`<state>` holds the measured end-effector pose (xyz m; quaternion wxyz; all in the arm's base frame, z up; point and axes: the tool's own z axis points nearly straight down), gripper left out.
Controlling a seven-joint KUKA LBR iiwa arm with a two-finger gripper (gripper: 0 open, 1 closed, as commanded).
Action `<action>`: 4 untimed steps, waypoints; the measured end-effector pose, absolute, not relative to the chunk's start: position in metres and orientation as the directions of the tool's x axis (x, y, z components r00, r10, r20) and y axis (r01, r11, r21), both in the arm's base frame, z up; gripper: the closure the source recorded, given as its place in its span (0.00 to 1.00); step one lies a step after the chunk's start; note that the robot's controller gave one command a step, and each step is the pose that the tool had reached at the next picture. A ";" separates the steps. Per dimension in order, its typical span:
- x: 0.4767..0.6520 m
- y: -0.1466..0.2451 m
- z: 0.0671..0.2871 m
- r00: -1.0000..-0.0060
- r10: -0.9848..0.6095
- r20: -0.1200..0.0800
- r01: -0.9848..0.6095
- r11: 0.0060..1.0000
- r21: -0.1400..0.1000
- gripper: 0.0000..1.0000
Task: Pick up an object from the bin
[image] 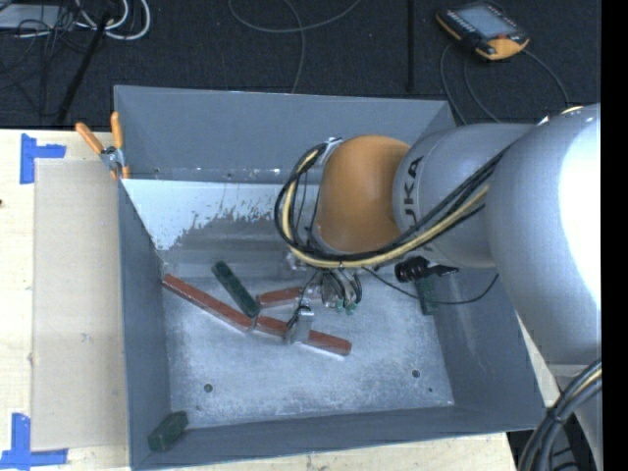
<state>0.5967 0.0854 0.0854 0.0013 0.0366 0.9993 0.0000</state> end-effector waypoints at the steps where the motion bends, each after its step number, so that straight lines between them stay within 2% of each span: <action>1: 0.609 0.100 0.080 -0.999 -0.032 -0.004 -0.032 0.999 0.000 1.00; 2: 0.609 0.100 0.080 -1.000 -0.030 -0.004 -0.030 1.000 0.000 1.00; 3: 0.613 0.182 0.199 -1.000 0.029 -0.001 0.029 1.000 0.001 1.00; 4: 0.613 0.182 0.199 -1.000 0.029 -0.001 0.029 1.000 0.001 1.00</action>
Offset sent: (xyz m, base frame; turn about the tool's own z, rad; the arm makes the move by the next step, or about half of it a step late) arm 0.0000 0.0000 0.0000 0.0000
